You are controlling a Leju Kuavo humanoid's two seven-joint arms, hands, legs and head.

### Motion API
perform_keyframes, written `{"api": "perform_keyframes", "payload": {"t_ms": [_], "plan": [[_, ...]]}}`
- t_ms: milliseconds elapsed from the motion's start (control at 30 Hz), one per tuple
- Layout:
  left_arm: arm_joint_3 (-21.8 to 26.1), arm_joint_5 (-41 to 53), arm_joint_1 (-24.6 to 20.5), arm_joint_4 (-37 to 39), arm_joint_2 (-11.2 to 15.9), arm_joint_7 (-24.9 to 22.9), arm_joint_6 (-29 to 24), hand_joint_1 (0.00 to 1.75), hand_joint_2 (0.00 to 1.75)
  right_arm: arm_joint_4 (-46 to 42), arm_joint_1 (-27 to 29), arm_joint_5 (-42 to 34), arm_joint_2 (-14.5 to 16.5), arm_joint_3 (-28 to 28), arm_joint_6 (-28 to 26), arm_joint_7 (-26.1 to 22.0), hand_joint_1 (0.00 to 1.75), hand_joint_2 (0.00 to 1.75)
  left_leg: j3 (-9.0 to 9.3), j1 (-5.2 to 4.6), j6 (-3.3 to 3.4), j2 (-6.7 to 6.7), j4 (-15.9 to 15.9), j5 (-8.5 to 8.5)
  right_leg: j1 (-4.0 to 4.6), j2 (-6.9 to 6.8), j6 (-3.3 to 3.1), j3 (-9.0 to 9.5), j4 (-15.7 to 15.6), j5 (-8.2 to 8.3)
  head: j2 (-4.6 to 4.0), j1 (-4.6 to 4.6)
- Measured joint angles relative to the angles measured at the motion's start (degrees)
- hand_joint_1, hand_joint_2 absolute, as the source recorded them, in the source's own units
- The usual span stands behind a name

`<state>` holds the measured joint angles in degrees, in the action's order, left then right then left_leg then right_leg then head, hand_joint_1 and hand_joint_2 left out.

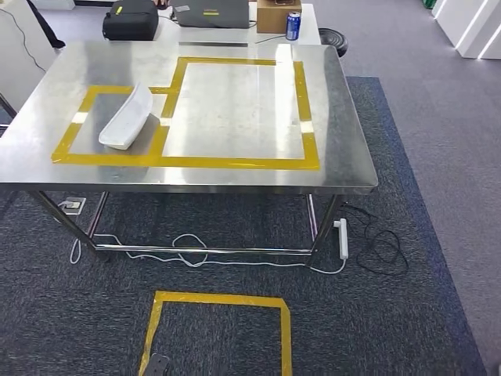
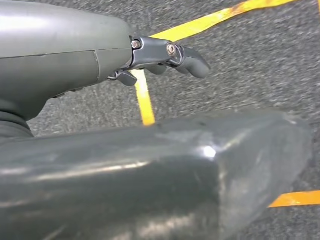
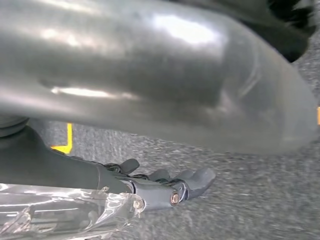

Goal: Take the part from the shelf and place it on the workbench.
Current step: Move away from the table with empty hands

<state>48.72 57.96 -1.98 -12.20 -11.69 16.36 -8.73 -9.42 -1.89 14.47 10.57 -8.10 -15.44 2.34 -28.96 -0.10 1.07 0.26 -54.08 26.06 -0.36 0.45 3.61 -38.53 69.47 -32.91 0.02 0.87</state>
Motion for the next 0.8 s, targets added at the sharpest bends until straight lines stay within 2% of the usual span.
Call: {"api": "perform_keyframes", "payload": {"t_ms": [33,67,100,133,167,200,233,267,300,333,367,400,433,500,533,567,600,633,667,700,733,767,800], "plan": [[0.01,-0.09,0.00,0.01,0.00,-0.03,0.04,0.00,0.00,0.00,-0.01,0.00,-0.01,0.01,-0.03,0.01,0.00,0.00,-0.87,-0.15,0.05,0.09,-0.04,-0.71,0.01,0.00,0.03,-0.37,3.05,-0.89,0.00,-0.08],[0.02,-0.19,-0.01,0.01,0.00,-0.03,0.09,0.00,0.00,-0.01,-0.01,0.00,-0.01,0.01,-0.08,0.02,0.00,0.00,-1.75,-0.32,0.09,0.19,-0.09,-1.40,0.04,0.00,-0.04,0.04,4.52,-0.39,0.00,-0.10],[0.03,-0.26,-0.02,0.01,-0.01,-0.02,0.14,0.00,0.00,-0.01,-0.01,0.00,-0.01,0.01,-0.14,0.02,0.00,0.00,-2.63,-0.48,0.08,0.26,-0.16,-2.07,0.09,0.00,-0.24,1.55,3.72,1.26,0.00,-0.12],[0.04,-0.29,-0.04,0.01,-0.01,0.00,0.19,0.00,0.00,-0.02,-0.04,0.00,-0.01,0.01,-0.17,0.01,0.00,0.00,-3.43,-0.61,0.03,0.30,-0.24,-2.68,0.17,-0.01,-0.54,4.06,0.88,3.09,0.00,-0.11],[0.04,-0.28,-0.06,0.01,-0.03,0.02,0.23,0.00,0.00,-0.05,-0.11,0.00,-0.01,0.01,-0.20,0.00,0.00,0.00,-4.11,-0.74,-0.07,0.29,-0.35,-3.24,0.30,-0.06,-0.91,7.28,-3.41,3.99,0.00,-0.11],[0.04,-0.26,-0.08,0.01,-0.05,0.04,0.26,0.00,0.00,-0.09,-0.21,0.00,-0.01,0.01,-0.22,-0.05,0.00,0.00,-4.64,-0.87,-0.23,0.28,-0.50,-3.76,0.43,-0.13,-1.24,10.65,-8.33,3.99,0.00,-0.10],[0.04,-0.22,-0.10,0.01,-0.07,0.07,0.28,0.00,0.00,-0.13,-0.31,0.00,-0.01,0.02,-0.22,-0.14,0.00,0.00,-4.92,-0.94,-0.44,0.29,-0.57,-4.27,0.59,-0.16,-1.48,12.88,-11.99,3.49,0.00,0.01],[0.05,-0.17,-0.14,0.01,-0.08,0.09,0.30,0.00,0.00,-0.16,-0.37,0.00,-0.01,0.02,-0.23,-0.29,0.00,0.00,-5.10,-0.94,-0.71,0.31,-0.60,-4.78,0.75,-0.17,-1.69,14.07,-14.26,2.87,-0.01,0.01],[0.05,-0.09,-0.18,0.01,-0.09,0.12,0.29,0.00,0.00,-0.17,-0.39,0.00,-0.01,0.03,-0.25,-0.49,0.00,0.00,-5.26,-0.88,-1.00,0.35,-0.58,-5.31,0.87,-0.14,-1.93,14.20,-15.10,2.87,-0.01,-0.02],[0.07,-0.01,-0.18,0.01,-0.09,0.12,0.30,0.00,0.00,-0.17,-0.35,0.00,-0.01,0.03,-0.25,-0.67,0.00,0.00,-5.51,-0.78,-1.31,0.35,-0.54,-5.76,0.84,-0.16,-2.30,13.51,-14.95,3.42,-0.01,-0.03],[0.07,0.07,-0.14,0.01,-0.09,0.12,0.29,0.00,0.00,-0.17,-0.34,0.00,0.00,0.03,-0.26,-0.84,0.00,0.00,-5.95,-0.69,-1.68,0.28,-0.87,-5.22,0.78,-0.21,-2.75,12.89,-14.96,4.04,-0.01,-0.10],[0.08,0.12,-0.04,0.01,-0.10,0.12,0.29,0.00,0.00,-0.17,-0.34,0.00,0.00,0.03,-0.25,-0.93,0.00,0.00,-6.53,-0.62,-2.06,0.18,-1.97,-3.51,0.67,-0.26,-3.19,12.12,-15.02,4.81,0.00,0.02],[0.08,0.14,0.03,0.01,-0.10,0.11,0.29,0.00,0.00,-0.18,-0.35,0.00,0.00,0.03,-0.25,-0.99,0.00,0.00,-7.31,-0.51,-2.44,0.09,-4.15,-0.75,0.54,-0.31,-3.51,11.32,-15.08,5.66,0.00,0.19],[0.09,0.15,0.00,0.01,-0.09,0.09,0.31,0.00,0.00,-0.20,-0.29,0.00,-0.01,0.03,-0.26,-1.01,0.00,0.00,-9.05,-0.25,-3.08,-0.01,-11.41,5.54,0.53,-0.32,-3.70,9.49,-14.95,7.23,0.00,0.46],[0.10,0.15,-0.05,0.01,-0.07,0.07,0.32,0.00,0.00,-0.20,-0.24,0.00,-0.01,0.03,-0.28,-1.01,0.00,0.00,-9.56,-0.09,-3.32,-0.01,-14.92,7.01,0.51,-0.36,-3.61,8.50,-14.83,7.97,0.00,0.48],[0.11,0.15,-0.09,0.01,-0.03,0.04,0.34,0.00,0.00,-0.20,-0.19,0.00,-0.01,0.03,-0.29,-1.01,0.00,0.00,-9.44,0.06,-3.52,-0.01,-17.19,7.00,0.46,-0.40,-3.47,7.40,-14.66,8.68,0.00,0.48],[0.13,0.14,-0.09,0.01,-0.01,0.02,0.36,0.00,0.00,-0.20,-0.18,0.00,-0.01,0.03,-0.30,-1.01,0.00,0.00,-8.41,0.22,-3.71,-0.01,-17.53,5.69,0.36,-0.42,-3.28,6.29,-14.40,9.34,0.00,0.48],[0.14,0.14,-0.09,0.01,0.01,0.01,0.37,0.00,0.00,-0.20,-0.18,0.00,-0.01,0.03,-0.30,-1.02,0.00,0.00,-6.46,0.39,-3.90,-0.02,-15.87,3.89,0.19,-0.42,-3.05,5.23,-14.06,9.93,0.00,0.47],[0.15,0.13,-0.13,0.01,-0.01,0.00,0.38,0.00,0.00,-0.21,-0.22,0.00,-0.02,0.03,-0.31,-1.04,0.00,0.00,-3.64,0.63,-4.14,-0.06,-12.60,2.63,0.08,-0.36,-2.76,4.29,-13.66,10.46,0.00,0.50],[0.15,0.13,-0.19,0.01,-0.05,-0.01,0.40,0.00,0.00,-0.22,-0.24,0.00,-0.04,0.03,-0.34,-1.07,0.00,0.00,-0.32,0.86,-4.30,-0.18,-8.13,2.31,0.04,-0.27,-2.43,3.44,-13.14,10.90,0.00,0.61],[0.15,0.14,-0.27,0.01,-0.11,-0.01,0.43,0.00,0.00,-0.24,-0.24,0.00,-0.05,0.03,-0.39,-1.10,0.00,0.00,2.39,0.99,-4.11,-0.32,-4.22,2.85,0.08,-0.19,-2.07,2.82,-12.71,11.36,0.00,0.70],[0.15,0.14,-0.35,0.01,-0.17,-0.01,0.45,0.00,0.00,-0.26,-0.24,0.00,-0.08,0.03,-0.47,-1.14,0.00,0.00,4.17,1.05,-3.79,-0.45,-1.45,3.61,0.17,-0.13,-1.72,2.43,-12.43,11.85,0.00,0.80],[0.16,0.15,-0.39,0.01,-0.20,-0.02,0.46,0.00,0.00,-0.26,-0.18,0.00,-0.09,0.03,-0.55,-1.16,0.00,0.00,4.87,0.96,-3.22,-0.53,-0.06,4.07,0.18,-0.12,-1.39,2.20,-12.38,12.41,0.00,0.84]]}}
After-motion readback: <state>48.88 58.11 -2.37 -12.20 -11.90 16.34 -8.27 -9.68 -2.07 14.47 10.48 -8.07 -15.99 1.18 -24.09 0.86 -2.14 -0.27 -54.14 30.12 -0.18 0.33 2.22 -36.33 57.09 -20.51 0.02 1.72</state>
